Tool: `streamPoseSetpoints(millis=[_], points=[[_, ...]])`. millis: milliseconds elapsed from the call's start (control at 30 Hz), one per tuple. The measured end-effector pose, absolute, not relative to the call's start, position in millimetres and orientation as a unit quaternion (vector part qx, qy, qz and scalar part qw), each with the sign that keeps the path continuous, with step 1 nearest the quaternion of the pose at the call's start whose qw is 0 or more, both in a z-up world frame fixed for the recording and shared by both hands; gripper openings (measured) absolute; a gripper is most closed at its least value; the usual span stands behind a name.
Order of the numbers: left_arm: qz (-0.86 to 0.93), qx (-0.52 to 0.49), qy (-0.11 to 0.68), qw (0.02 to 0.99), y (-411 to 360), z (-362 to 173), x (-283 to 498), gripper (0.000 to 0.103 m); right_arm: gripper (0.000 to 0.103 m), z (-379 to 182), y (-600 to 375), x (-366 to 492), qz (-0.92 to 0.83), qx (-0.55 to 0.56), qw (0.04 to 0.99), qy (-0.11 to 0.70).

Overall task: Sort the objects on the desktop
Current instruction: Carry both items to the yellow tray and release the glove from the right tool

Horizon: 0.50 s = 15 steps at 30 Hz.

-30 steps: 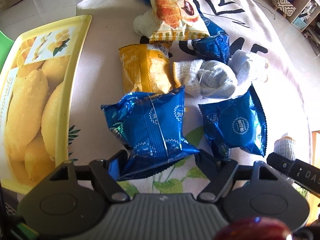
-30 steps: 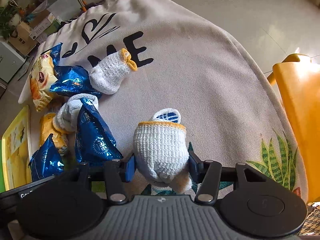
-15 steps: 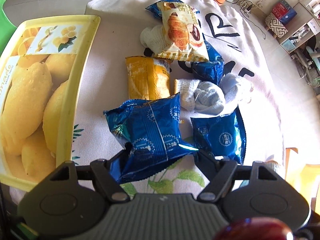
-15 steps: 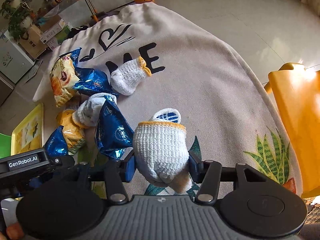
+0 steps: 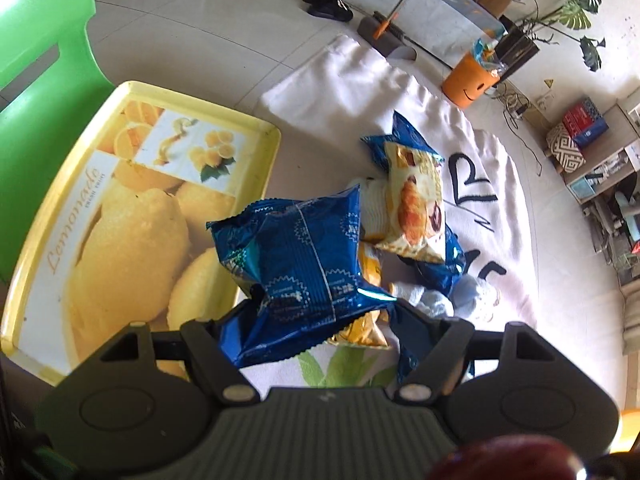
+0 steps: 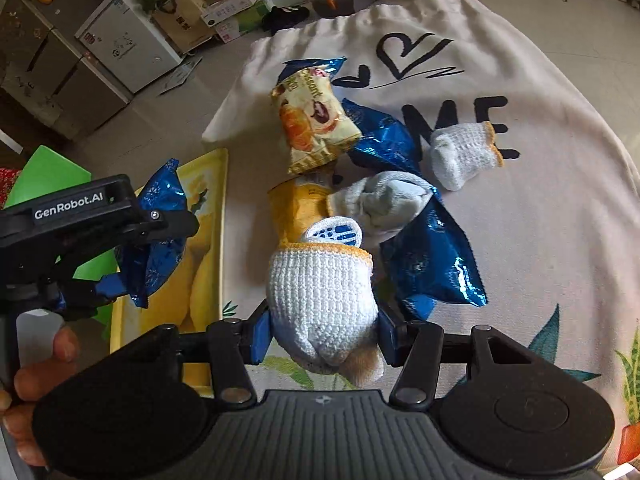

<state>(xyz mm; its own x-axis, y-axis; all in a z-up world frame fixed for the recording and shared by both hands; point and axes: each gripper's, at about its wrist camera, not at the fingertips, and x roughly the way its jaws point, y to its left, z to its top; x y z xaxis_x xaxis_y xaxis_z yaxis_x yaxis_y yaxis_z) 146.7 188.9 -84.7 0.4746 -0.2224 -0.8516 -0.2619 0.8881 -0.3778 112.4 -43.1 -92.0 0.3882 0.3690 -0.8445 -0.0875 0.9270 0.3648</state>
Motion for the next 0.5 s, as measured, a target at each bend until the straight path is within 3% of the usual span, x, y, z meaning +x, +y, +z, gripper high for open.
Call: streamPoseSetpoints(millis=[500], points=[[0.156, -0.294, 0.442, 0.833, 287.7, -58.7, 161.8, 0.075, 0.053, -109.3, 64.2, 142.5, 0.278, 0.182, 0.776, 0.537]])
